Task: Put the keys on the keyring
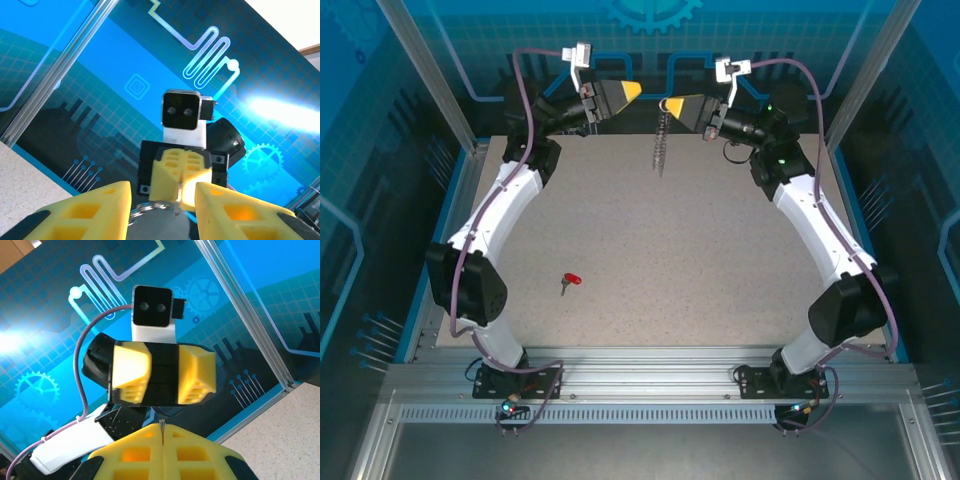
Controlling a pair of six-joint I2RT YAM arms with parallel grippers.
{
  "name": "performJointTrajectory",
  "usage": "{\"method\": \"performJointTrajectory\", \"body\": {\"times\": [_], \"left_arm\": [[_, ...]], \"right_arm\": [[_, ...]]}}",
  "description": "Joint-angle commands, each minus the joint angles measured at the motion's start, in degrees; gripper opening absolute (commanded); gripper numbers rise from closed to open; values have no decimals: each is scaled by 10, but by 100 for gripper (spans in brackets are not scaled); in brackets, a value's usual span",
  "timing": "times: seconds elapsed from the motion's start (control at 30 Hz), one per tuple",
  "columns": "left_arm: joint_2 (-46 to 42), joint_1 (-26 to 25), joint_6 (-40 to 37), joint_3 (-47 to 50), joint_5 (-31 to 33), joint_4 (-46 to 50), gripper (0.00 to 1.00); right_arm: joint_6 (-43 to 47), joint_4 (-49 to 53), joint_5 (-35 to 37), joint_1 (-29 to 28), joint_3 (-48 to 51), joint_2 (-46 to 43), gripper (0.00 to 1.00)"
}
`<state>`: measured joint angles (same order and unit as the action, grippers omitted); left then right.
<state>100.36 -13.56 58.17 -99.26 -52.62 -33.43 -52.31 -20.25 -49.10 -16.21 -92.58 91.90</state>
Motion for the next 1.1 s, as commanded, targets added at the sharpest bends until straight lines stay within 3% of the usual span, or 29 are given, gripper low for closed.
{"method": "performJointTrajectory", "body": {"times": [0.0, 0.4, 1.07], "left_arm": [[-19, -8, -14, 0, -17, -10, 37], [-43, -29, -134, 4, -7, 119, 35], [-43, -50, -147, 0, 0, 117, 32]], "right_arm": [[-13, -29, 17, -7, -16, 11, 0], [-49, -73, 11, -15, -25, 27, 0], [-61, -90, 4, -25, -25, 28, 0]]}}
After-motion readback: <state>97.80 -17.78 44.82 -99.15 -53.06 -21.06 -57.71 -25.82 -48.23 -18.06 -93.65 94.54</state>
